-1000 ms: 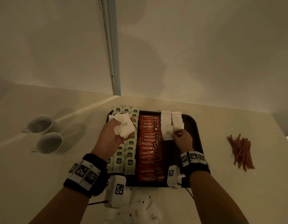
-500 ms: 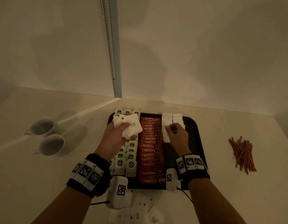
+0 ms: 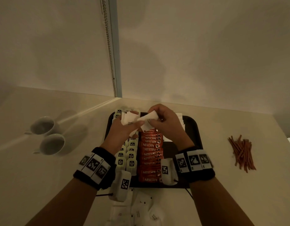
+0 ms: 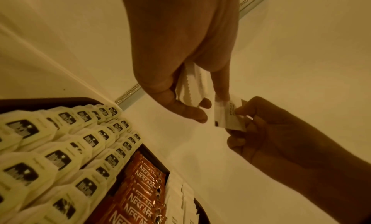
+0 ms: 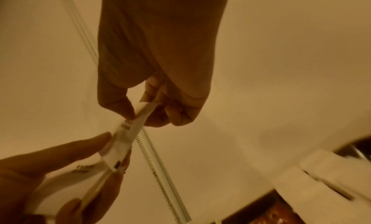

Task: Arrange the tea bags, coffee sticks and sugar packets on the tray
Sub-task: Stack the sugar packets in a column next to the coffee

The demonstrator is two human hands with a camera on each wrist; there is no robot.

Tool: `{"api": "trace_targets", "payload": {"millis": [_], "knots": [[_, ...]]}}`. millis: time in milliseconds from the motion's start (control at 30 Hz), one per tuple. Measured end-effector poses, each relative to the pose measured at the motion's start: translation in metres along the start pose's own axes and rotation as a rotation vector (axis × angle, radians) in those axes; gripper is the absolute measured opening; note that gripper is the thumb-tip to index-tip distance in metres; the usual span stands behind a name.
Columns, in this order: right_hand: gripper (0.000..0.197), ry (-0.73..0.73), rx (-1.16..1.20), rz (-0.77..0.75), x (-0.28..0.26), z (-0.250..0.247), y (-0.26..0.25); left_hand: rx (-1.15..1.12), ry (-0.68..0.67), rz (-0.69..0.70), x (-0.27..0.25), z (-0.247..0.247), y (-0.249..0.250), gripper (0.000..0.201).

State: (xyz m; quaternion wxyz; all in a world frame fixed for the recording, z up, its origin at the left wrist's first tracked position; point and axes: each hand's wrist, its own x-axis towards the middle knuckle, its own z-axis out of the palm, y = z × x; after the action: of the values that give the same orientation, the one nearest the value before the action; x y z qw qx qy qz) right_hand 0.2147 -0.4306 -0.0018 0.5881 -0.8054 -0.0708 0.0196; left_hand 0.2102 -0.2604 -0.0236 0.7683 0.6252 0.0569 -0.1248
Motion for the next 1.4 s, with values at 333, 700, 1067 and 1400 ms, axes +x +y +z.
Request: {"api": "trace_targets", "payload": {"millis": [333, 700, 1067, 1400], "knots": [[0.011, 0.101, 0.092, 0.096, -0.012, 0.01, 0.009, -0.204, 0.054, -0.074, -0.004, 0.011, -0.011, 0.033], [0.022, 0.385, 0.036, 0.304, -0.019, -0.059, 0.082, -0.523, -0.046, -0.216, -0.001, -0.003, -0.008, 0.03], [0.019, 0.405, -0.366, 0.625, -0.029, -0.081, 0.168, -0.566, 0.026, -0.248, 0.0, -0.009, -0.011, 0.042], [0.019, 0.506, -0.5, 0.649, -0.022, -0.071, 0.176, -0.544, 0.018, -0.251, 0.002, -0.009, -0.007, 0.032]]}}
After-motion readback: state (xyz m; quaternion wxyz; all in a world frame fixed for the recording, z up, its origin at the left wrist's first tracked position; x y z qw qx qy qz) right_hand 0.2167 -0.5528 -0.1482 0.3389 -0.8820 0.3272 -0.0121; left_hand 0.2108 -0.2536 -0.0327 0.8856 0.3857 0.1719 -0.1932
